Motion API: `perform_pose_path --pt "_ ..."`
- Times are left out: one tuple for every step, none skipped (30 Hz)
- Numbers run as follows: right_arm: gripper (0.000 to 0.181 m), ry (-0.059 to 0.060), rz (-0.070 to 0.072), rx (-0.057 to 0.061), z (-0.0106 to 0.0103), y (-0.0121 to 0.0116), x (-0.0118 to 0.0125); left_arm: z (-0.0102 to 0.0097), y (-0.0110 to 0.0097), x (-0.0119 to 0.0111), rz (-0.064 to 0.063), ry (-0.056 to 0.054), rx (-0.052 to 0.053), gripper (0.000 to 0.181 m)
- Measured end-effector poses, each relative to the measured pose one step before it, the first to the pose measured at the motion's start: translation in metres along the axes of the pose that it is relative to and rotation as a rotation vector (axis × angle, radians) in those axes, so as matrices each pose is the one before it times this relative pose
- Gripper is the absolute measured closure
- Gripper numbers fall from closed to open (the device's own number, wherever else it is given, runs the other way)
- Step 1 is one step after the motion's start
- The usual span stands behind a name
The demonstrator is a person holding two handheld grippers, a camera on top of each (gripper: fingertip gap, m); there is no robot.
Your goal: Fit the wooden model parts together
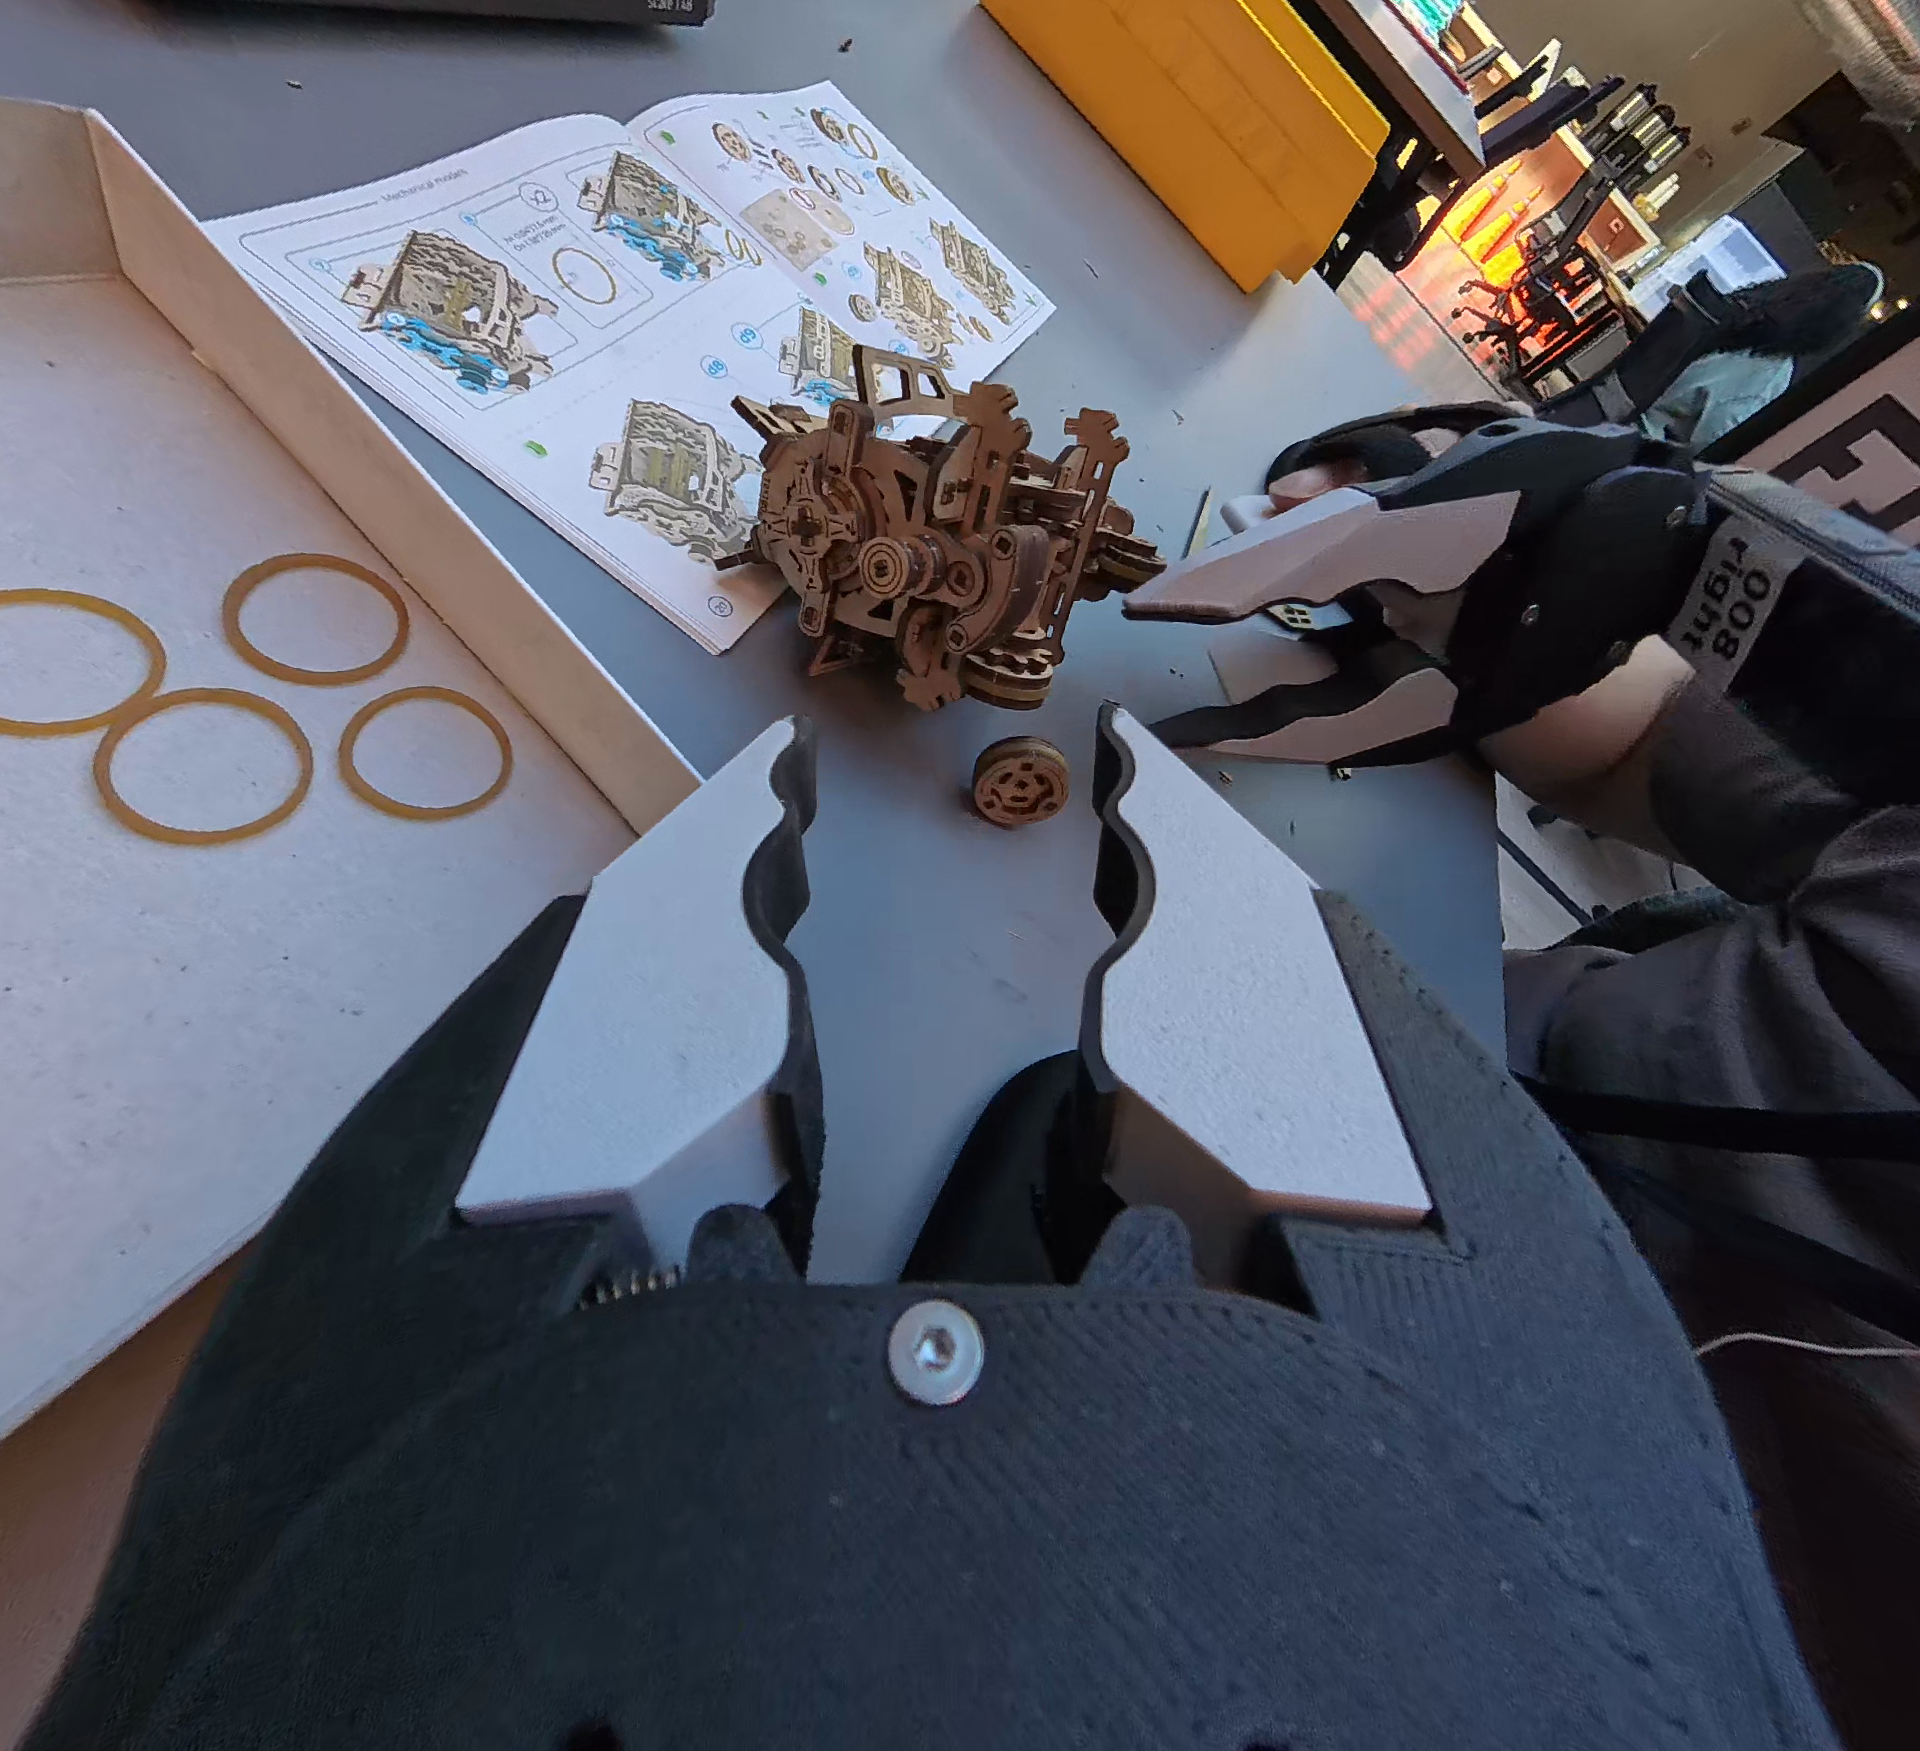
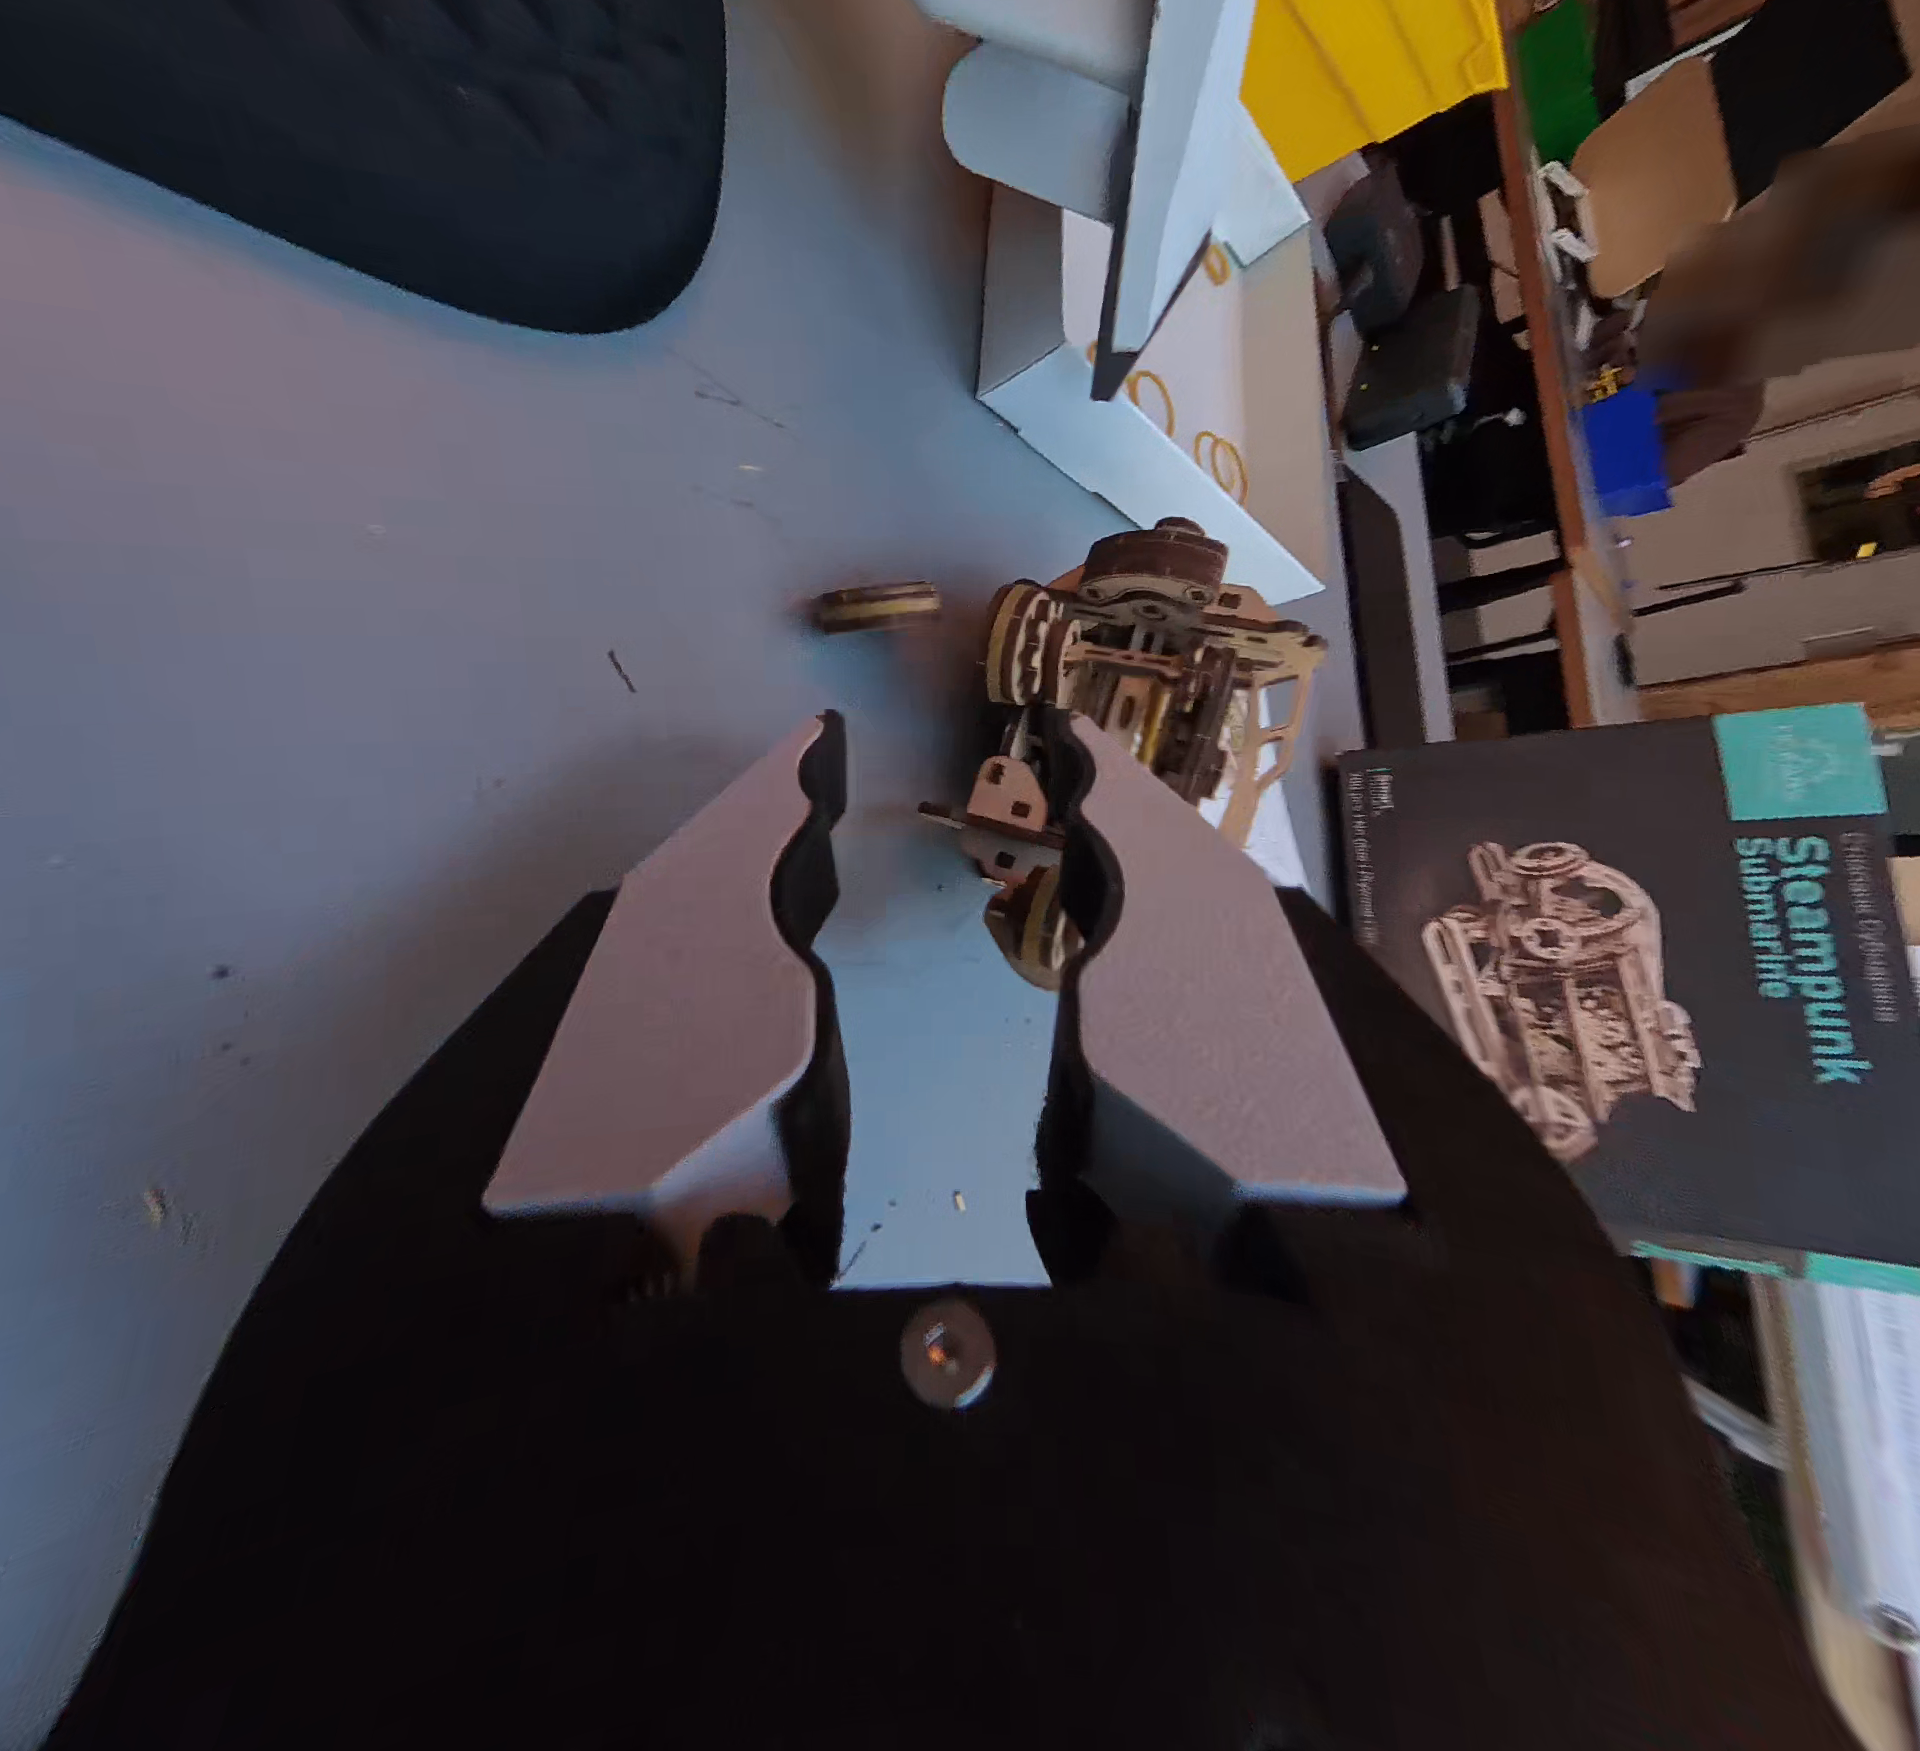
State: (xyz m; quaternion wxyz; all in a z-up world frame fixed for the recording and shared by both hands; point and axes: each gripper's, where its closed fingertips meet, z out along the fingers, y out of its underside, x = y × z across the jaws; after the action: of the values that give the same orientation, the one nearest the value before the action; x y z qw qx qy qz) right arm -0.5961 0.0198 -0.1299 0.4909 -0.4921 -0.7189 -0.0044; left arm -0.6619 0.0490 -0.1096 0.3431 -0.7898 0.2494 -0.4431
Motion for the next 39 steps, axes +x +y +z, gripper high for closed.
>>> perform_pose_path --pt "0.143 -0.0323 0.0441 0.012 -0.00053 -0.00046 -0.0032 0.00021 0.00079 -0.00169 0.0017 -0.0077 -0.0043 0.129" --pt "0.143 -0.0174 0.0428 0.0114 -0.00045 -0.00047 -0.00049 0.00019 0.00039 -0.0014 0.0054 -0.0081 -0.0015 0.129" --pt "0.143 -0.0105 0.038 0.0135 -0.00066 -0.00052 0.00114 0.00005 0.00005 -0.0011 0.009 -0.0076 0.0005 0.13" --pt "0.143 0.0051 0.0274 0.0143 -0.00104 -0.00032 0.00403 0.00007 -0.00031 -0.00091 0.0107 -0.0081 0.0012 0.13" --pt "0.143 0.02 0.0155 0.013 -0.00174 -0.00016 0.00626 -0.00005 -0.00042 -0.00043 0.0123 -0.0068 0.0015 0.13" --pt "0.143 0.0289 0.0078 0.0114 -0.00228 -0.00035 0.0074 -0.00012 -0.00065 -0.00021 0.013 -0.0066 0.0028 0.13" --pt "0.142 0.0502 0.0063 0.0101 -0.00241 -0.00079 0.01014 -0.00017 -0.00091 -0.00031 0.0124 -0.0082 0.0033 0.13" --pt "0.141 0.0518 -0.0034 0.0068 -0.00189 -0.00161 0.00896 -0.00017 -0.00063 -0.00065 0.0101 -0.0099 0.0025 0.13" --pt "0.137 0.0514 -0.0144 -0.0012 -0.00072 -0.00184 0.00663 0.00001 -0.00031 -0.00052 0.0059 -0.0077 0.0008 0.13" --pt "0.13 0.0341 -0.0249 -0.0004 0.00085 -0.00306 0.00176 0.00014 -0.00004 0.00019 0.0019 -0.0014 0.0 0.13" --pt "0.122 0.0212 -0.0284 -0.0026 0.00188 -0.00389 -0.0021 0.00038 0.00019 0.00053 -0.0014 0.0021 -0.0005 0.13" --pt "0.119 0.0213 -0.0342 -0.0057 0.00266 -0.00379 -0.00306 0.00055 0.00037 0.00024 -0.0026 0.002 -0.0014 0.13" --pt "0.117 0.0284 -0.0476 -0.0096 0.00321 -0.00282 -0.00193 0.00049 0.00046 0.00003 -0.0015 0.0005 -0.0016 0.13" --pt "0.117 0.0339 -0.0589 -0.0184 0.00367 -0.00114 -0.00065 0.00056 0.00063 -0.00014 -0.0003 -0.0006 -0.0019 0.13" --pt "0.115 0.0201 -0.0502 -0.0103 0.00379 -0.00194 -0.00213 0.00036 0.00056 -0.00005 0.0 -0.0001 -0.0025 0.13" --pt "0.116 0.0042 -0.0188 -0.0053 0.00399 -0.00206 -0.00338 0.00046 0.00035 0.00035 -0.0006 0.0018 -0.0017 0.13" --pt "0.116 0.0057 0.004 -0.0188 0.00417 0.00092 -0.00153 0.00014 0.0 0.00049 -0.0007 0.0019 0.0002 0.13" --pt "0.115 0.0004 0.0053 -0.0215 0.00361 0.00232 -0.00129 0.00016 -0.00005 0.00069 0.0004 0.0022 0.0008 0.13" --pt "0.116 0.0009 0.0086 -0.0234 0.00278 0.00344 -0.00044 0.00002 -0.00012 0.00095 0.0011 0.0025 -0.0001 0.13" --pt "0.118 0.0119 0.0149 -0.0255 0.00165 0.0042 0.00173 0.00012 -0.00017 0.00084 0.0014 0.0015 0.0001 0.13" --pt "0.119 -0.0006 0.0138 -0.0117 0.001 0.00271 -0.00016 0.00001 -0.0003 0.00105 0.0023 0.0018 0.0007 0.13" --pt "0.123 -0.0064 0.0091 -0.0083 0.00056 0.00232 -0.00174 0.00005 -0.0002 0.00125 0.0027 0.003 0.0 0.13" --pt "0.122 -0.0033 -0.0063 -0.0089 0.00081 0.00213 -0.00199 0.00002 -0.00012 0.00092 0.0024 0.0017 -0.0004 0.13" --pt "0.121 0.0105 -0.0249 -0.0044 0.00068 0.00103 -0.00017 0.0001 -0.00011 0.00065 0.0019 0.0003 -0.0003 0.13" --pt "0.122 0.0154 -0.0233 -0.0037 0.00042 0.00057 0.00086 0.00015 -0.00002 0.00044 0.0009 0.0004 -0.0006 0.13" --pt "0.123 0.0122 -0.0119 -0.0041 0.00052 0.00034 0.00091 0.00008 -0.00001 0.00044 0.0001 0.0016 -0.0003 0.13" --pt "0.123 0.0078 -0.0032 0.0015 0.00048 -0.00054 0.00052 0.00006 0.00002 0.00054 -0.0007 0.0026 0.0001 0.13" --pt "0.123 0.0021 -0.0078 0.003 0.00049 -0.00071 -0.00054 0.00004 -0.00007 0.00026 -0.001 0.0018 0.0001 0.13" --pt "0.124 0.0037 -0.0161 0.0006 0.00035 -0.0003 -0.00012 -0.00004 0.00007 0.00002 -0.0007 -0.0002 -0.0005 0.13" --pt "0.123 0.0047 -0.0186 -0.0021 0.00034 0.00016 0.00019 0.00003 0.0001 -0.00003 -0.0002 -0.0006 -0.0008 0.13" --pt "0.122 0.0045 -0.0175 0.0007 0.00018 -0.00043 0.00047 -0.00009 0.00003 -0.00005 -0.0003 -0.0002 -0.0001 0.13" --pt "0.12 0.0039 -0.0105 -0.0004 -0.00006 -0.00051 0.00076 -0.00009 -0.00013 0.00023 -0.0005 0.0015 0.0005 0.13" --pt "0.12 -0.0025 -0.0048 -0.0023 0.00017 -0.00007 0.00007 -0.00011 -0.00011 0.00037 -0.0003 0.002 0.0007 0.13" --pt "0.12 -0.0017 -0.0022 0.0036 0.00028 -0.00038 -0.00004 0.00001 -0.00017 0.00007 0.0001 0.0002 0.0006 0.13" --pt "0.121 -0.0031 -0.0056 0.0057 0.00028 -0.00022 -0.00055 0.00003 0.00011 -0.00022 0.0003 -0.0011 -0.0002 0.13" --pt "0.124 -0.0027 -0.0093 0.0037 0.00024 0.0003 -0.00078 0.00006 0.00038 -0.00042 -0.0005 -0.0013 -0.0018 0.13" --pt "0.126 -0.0007 -0.0133 -0.0005 0.00043 0.0009 -0.00073 0.00024 0.00034 -0.00015 -0.0008 0.0003 -0.0022 0.13" --pt "0.126 0.0039 -0.0116 -0.0054 0.00072 0.00149 0.00017 0.0002 0.00041 -0.00005 -0.001 0.0011 -0.0016 0.13" --pt "0.126 0.0005 -0.0039 -0.0066 0.00073 0.00173 0.00048 0.00009 0.00033 -0.00015 -0.0011 0.0003 -0.0015 0.13"
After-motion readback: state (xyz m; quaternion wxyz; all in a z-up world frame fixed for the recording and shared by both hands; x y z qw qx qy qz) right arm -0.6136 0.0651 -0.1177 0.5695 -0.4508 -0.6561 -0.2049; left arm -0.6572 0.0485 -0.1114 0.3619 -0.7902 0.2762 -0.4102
